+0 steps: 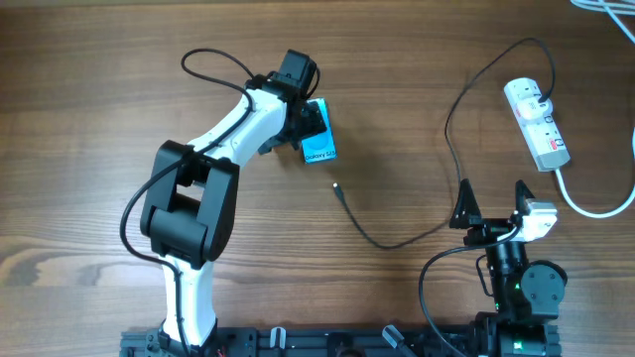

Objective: Plug charger to phone and switch on socket
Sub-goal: 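Lower the left gripper and close it on the phone's edge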

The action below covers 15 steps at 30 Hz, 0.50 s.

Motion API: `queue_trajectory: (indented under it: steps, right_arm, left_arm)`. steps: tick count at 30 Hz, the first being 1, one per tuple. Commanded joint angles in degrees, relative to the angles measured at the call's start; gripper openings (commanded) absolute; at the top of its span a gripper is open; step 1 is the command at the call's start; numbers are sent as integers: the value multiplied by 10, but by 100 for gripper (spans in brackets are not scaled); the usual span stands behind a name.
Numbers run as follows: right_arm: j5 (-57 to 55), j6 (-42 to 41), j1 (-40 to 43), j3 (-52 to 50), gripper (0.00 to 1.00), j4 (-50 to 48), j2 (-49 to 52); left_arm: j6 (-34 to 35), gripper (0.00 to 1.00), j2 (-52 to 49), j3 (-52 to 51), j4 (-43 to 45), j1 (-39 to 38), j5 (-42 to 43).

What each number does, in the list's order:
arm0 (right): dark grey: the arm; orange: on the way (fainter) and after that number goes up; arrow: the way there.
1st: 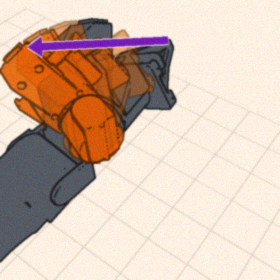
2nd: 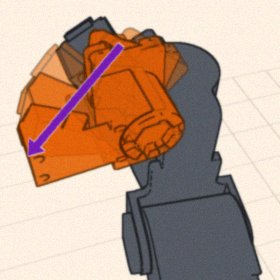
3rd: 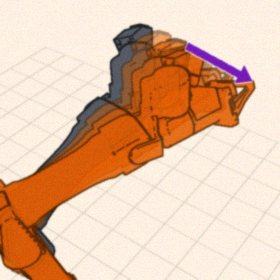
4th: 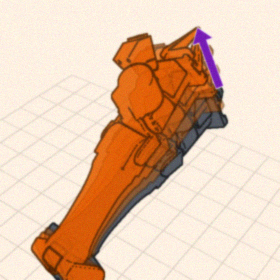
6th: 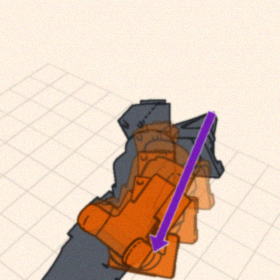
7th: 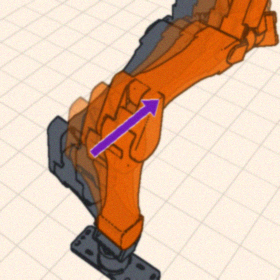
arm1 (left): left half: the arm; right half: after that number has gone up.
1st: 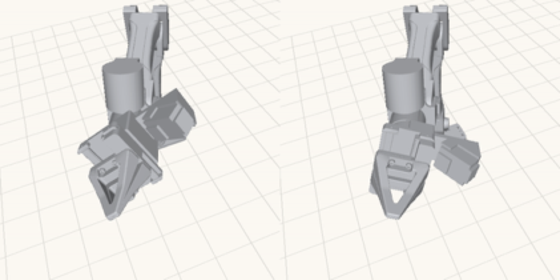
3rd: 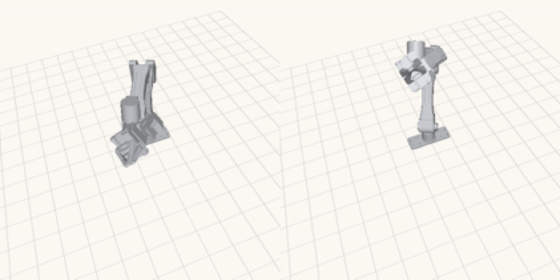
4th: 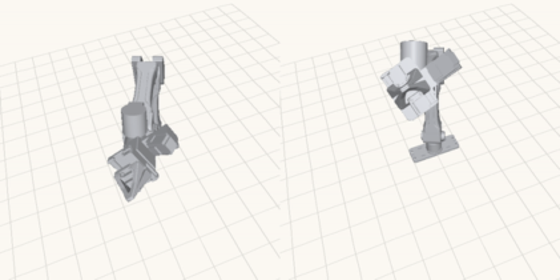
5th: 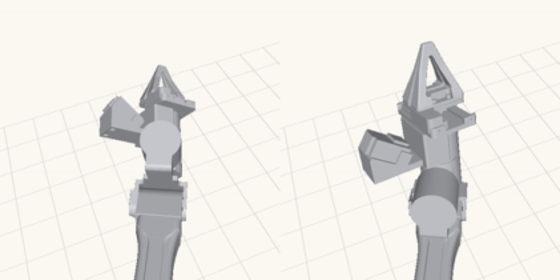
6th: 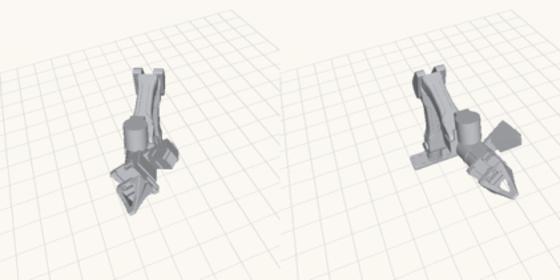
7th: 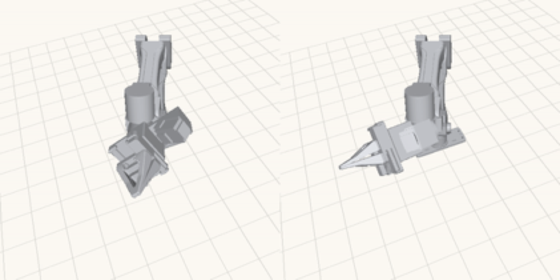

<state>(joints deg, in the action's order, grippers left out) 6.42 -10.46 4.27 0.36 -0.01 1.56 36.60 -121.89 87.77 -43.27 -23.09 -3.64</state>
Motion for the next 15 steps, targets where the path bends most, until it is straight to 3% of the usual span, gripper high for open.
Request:
queue_trajectory:
  steps: [1, 15]
  right_arm:
    - [0, -2, 1, -1, 100, -3, -2]
    - [0, -2, 1, -1, 100, -3, -2]
  left_arm:
    - [1, 100, -8, -33, 12, 1, -10]
    - [1, 100, -8, -80, 108, 1, -29]
